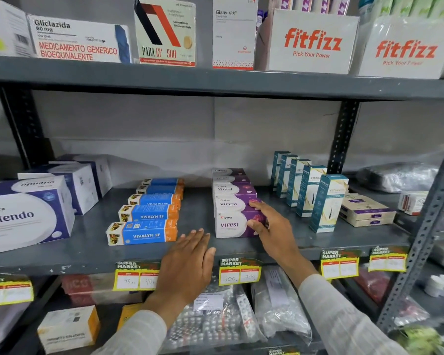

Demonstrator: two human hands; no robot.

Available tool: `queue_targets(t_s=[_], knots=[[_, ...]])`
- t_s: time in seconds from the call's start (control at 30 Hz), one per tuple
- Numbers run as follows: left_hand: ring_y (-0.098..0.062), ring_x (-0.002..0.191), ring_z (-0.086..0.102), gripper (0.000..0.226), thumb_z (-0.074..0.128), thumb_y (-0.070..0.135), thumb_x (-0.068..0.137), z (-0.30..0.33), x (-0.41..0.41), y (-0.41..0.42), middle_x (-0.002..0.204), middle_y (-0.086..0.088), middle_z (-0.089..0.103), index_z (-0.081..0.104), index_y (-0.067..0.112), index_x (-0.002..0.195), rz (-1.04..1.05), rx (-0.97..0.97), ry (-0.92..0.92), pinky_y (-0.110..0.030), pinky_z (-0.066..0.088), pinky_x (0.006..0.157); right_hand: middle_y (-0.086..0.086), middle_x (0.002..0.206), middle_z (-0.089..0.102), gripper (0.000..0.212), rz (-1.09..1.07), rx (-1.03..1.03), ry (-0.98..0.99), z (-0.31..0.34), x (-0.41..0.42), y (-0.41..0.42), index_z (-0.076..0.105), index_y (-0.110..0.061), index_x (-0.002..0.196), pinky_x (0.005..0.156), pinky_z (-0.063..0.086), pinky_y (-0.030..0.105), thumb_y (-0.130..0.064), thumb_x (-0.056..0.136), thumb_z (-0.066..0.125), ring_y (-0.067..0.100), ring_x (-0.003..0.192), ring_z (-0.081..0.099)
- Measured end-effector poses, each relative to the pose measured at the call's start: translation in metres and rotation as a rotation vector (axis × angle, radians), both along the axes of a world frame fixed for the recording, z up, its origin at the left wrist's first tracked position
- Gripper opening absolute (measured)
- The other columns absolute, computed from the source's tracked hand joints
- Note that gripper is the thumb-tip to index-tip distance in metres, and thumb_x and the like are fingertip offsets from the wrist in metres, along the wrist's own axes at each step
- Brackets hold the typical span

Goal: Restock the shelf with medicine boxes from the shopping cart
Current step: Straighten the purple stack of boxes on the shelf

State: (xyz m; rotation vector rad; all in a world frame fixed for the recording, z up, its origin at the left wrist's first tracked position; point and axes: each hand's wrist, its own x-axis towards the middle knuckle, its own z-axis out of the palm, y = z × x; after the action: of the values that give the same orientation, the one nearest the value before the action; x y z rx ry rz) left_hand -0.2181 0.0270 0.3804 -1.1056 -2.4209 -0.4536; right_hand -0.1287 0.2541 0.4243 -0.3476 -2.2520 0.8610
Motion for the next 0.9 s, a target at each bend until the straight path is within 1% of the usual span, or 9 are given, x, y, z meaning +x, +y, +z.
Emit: queue_targets(t_s=[0.1,0.27,0.37,0.43,0.5,0.67,0.77,0.8,0.9], knots=[[-0.021,0.136,0.058,0.059,0.028,0.046,0.105,-0.001,0.0,0.0,0.144,-0.006,0.064,0.065,0.014,0.137,-0.001,0.014,0.001,-0.04,0.041,0.118,-0.001,0.147,0.059,0.049,-0.002,0.0,-0.009,0.001,0.001,-0.002,0.055,-0.03,0.143,0.104,0.056,0.041,-0.032,0.096,0.069,0.019,0.128,0.058],[-0.02,0.14,0.054,0.06,0.026,0.048,0.105,0.0,0.001,0.001,0.148,-0.005,0.061,0.062,0.015,0.141,-0.005,0.025,0.0,-0.038,0.037,0.12,0.0,0.153,0.052,0.054,0.0,0.027,-0.053,0.002,0.004,-0.003,0.049,-0.03,0.149,0.108,0.053,0.043,-0.039,0.098,0.064,0.021,0.135,0.053],[-0.016,0.15,0.04,0.063,0.025,0.053,0.104,0.007,-0.001,0.0,0.159,-0.001,0.048,0.05,0.019,0.15,-0.037,0.046,-0.148,-0.036,0.026,0.126,0.002,0.166,0.034,0.061,-0.005,0.043,-0.109,0.005,0.008,-0.008,0.038,-0.036,0.157,0.119,0.041,0.046,-0.039,0.1,0.061,0.023,0.151,0.036],[-0.015,0.152,0.035,0.067,0.03,0.061,0.099,0.022,0.0,-0.007,0.163,0.004,0.041,0.046,0.025,0.153,-0.078,0.163,-0.316,-0.041,0.03,0.125,0.002,0.171,0.024,0.065,-0.045,0.097,-0.097,0.01,0.01,-0.017,0.03,-0.037,0.16,0.121,0.034,0.047,-0.039,0.101,0.06,0.023,0.156,0.025],[-0.012,0.147,0.042,0.064,0.04,0.062,0.096,0.041,0.0,-0.023,0.16,0.01,0.045,0.049,0.031,0.15,-0.107,0.317,-0.411,-0.042,0.04,0.119,0.002,0.168,0.028,0.063,-0.101,0.151,-0.003,0.021,0.009,-0.032,0.033,-0.032,0.159,0.118,0.037,0.043,-0.036,0.102,0.059,0.022,0.154,0.029],[-0.004,0.121,0.062,0.053,0.051,0.055,0.09,0.076,-0.017,-0.112,0.132,0.016,0.068,0.064,0.034,0.137,-0.031,0.592,-0.381,-0.033,0.051,0.103,0.002,0.149,0.052,0.048,-0.068,0.29,0.222,0.053,-0.015,-0.1,0.051,-0.02,0.147,0.117,0.039,0.032,-0.024,0.1,0.058,0.019,0.139,0.046],[-0.015,0.109,0.068,0.05,0.057,0.051,0.091,0.076,-0.049,-0.175,0.121,0.009,0.071,0.064,0.032,0.136,0.074,0.73,-0.361,-0.04,0.055,0.097,0.0,0.139,0.059,0.04,0.061,0.263,0.232,0.065,-0.047,-0.156,0.058,-0.018,0.138,0.11,0.035,0.013,-0.021,0.099,0.059,0.014,0.127,0.053],[-0.016,0.112,0.067,0.048,0.059,0.048,0.092,0.074,-0.063,-0.196,0.125,0.007,0.07,0.064,0.03,0.136,0.128,0.785,-0.362,-0.041,0.053,0.1,0.0,0.135,0.061,0.038,0.099,0.254,0.221,0.067,-0.06,-0.175,0.06,-0.018,0.136,0.108,0.038,0.014,-0.021,0.098,0.059,0.012,0.123,0.054],[-0.023,0.127,0.061,0.052,0.058,0.043,0.089,0.069,-0.1,-0.254,0.141,0.0,0.064,0.06,0.028,0.139,0.277,0.959,-0.363,-0.049,0.047,0.11,-0.002,0.133,0.063,0.041,0.229,0.135,0.141,0.064,-0.105,-0.235,0.061,-0.02,0.135,0.107,0.048,0.037,-0.026,0.094,0.059,0.015,0.119,0.059]])
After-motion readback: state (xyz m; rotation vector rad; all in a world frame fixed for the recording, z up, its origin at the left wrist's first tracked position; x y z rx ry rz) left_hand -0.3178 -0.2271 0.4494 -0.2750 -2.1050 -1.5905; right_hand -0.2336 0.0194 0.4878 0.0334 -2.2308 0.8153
